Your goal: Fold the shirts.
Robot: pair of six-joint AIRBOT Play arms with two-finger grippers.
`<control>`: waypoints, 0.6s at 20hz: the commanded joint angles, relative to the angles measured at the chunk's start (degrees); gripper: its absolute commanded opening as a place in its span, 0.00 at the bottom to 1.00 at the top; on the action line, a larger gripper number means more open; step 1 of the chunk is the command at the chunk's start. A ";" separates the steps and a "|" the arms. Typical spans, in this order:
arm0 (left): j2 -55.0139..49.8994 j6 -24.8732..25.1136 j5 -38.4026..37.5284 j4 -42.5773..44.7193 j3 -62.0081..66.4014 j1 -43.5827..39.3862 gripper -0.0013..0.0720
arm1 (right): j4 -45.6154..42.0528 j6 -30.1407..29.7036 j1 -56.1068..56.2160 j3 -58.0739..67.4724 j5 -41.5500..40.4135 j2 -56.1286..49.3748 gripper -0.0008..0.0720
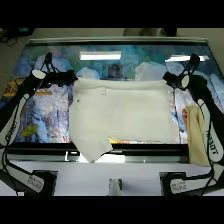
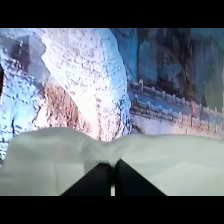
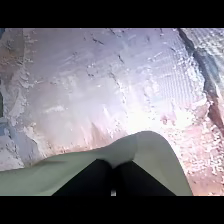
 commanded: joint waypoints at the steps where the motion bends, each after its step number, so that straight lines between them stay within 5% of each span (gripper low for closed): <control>1: 1.44 0.13 -9.99 2.93 0.31 1.75 0.06 | -1.90 -5.07 -1.68 0.00 12.48 2.62 0.04; 5: 4.72 -6.23 -26.91 17.25 0.24 3.91 0.06 | -0.24 -13.42 -5.75 -0.57 32.50 4.72 0.04; 12: 4.20 -6.95 -29.16 18.21 -6.97 0.59 0.06 | 4.68 -14.58 -4.59 -5.42 33.46 2.91 0.04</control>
